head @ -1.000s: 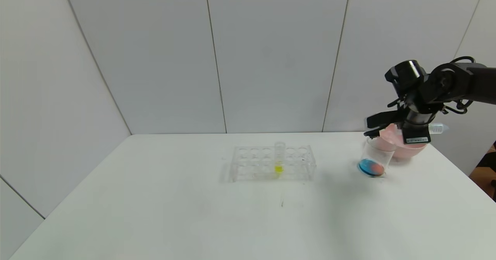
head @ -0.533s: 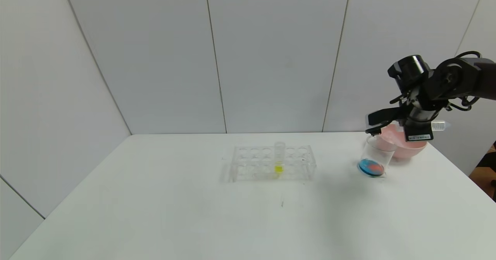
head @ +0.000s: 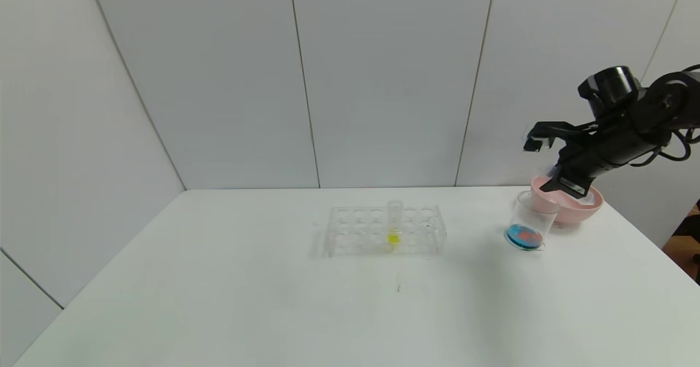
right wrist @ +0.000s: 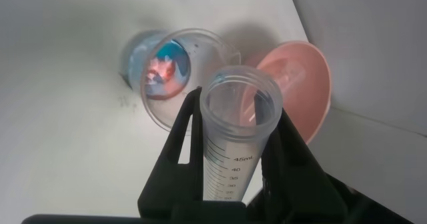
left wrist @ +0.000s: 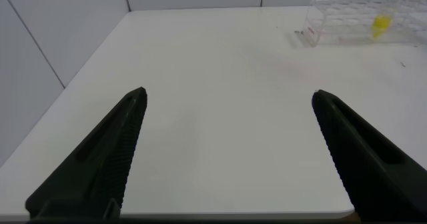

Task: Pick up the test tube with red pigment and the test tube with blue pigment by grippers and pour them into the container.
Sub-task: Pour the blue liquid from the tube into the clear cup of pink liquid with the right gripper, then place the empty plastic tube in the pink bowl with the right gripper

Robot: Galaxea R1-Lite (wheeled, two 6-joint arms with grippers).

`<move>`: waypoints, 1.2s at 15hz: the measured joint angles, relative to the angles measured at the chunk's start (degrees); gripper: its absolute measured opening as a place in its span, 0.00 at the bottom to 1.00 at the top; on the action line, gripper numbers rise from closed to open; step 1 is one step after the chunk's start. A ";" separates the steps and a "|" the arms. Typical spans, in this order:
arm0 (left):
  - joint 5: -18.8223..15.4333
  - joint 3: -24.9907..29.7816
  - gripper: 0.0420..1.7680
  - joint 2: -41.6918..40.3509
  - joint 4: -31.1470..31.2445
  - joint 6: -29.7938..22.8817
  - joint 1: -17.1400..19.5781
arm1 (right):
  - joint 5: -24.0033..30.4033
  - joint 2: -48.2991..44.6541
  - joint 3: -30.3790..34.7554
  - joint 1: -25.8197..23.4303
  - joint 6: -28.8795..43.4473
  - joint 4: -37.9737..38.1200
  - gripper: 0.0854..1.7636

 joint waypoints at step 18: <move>0.00 0.00 1.00 0.00 0.00 0.00 0.00 | 31.62 -14.99 37.57 -13.47 49.65 -65.30 0.28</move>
